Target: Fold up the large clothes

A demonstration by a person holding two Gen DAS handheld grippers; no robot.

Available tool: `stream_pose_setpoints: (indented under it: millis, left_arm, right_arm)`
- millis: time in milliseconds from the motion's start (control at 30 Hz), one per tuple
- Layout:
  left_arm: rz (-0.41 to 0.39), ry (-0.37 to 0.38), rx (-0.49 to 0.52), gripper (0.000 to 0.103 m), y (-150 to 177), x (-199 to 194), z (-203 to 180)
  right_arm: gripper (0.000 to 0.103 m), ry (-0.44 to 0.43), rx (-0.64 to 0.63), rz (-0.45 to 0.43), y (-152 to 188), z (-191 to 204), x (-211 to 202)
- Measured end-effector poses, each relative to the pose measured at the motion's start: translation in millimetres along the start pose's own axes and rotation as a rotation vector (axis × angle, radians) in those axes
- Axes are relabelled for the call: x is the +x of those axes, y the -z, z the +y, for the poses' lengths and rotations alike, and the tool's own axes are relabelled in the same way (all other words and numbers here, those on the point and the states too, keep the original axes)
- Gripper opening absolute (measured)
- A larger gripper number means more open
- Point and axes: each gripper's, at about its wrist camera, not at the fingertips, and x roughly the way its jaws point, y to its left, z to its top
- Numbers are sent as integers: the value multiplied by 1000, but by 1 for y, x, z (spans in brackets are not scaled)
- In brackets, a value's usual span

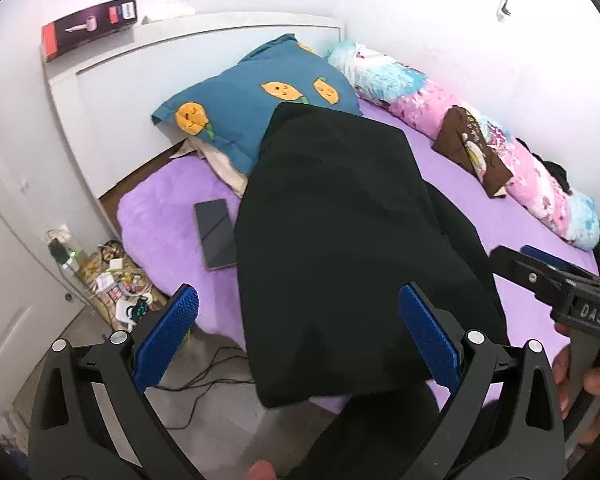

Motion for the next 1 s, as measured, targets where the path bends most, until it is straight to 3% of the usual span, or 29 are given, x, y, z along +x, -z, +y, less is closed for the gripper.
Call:
stream_pose_setpoints:
  millis: [133, 300, 567, 1000]
  left_arm:
    - [-17, -2, -6, 97, 12, -17, 1]
    - [-48, -67, -6, 97, 25, -39, 0]
    - [-56, -3, -51, 97, 41, -70, 2]
    - [-18, 85, -4, 97, 74, -98, -21]
  right_arm:
    - [97, -36, 16, 4, 19, 2, -16]
    - [97, -32, 10, -10, 41, 8, -34]
    - [97, 48, -49, -49, 77, 21, -68]
    - [97, 56, -70, -70, 105, 22, -96]
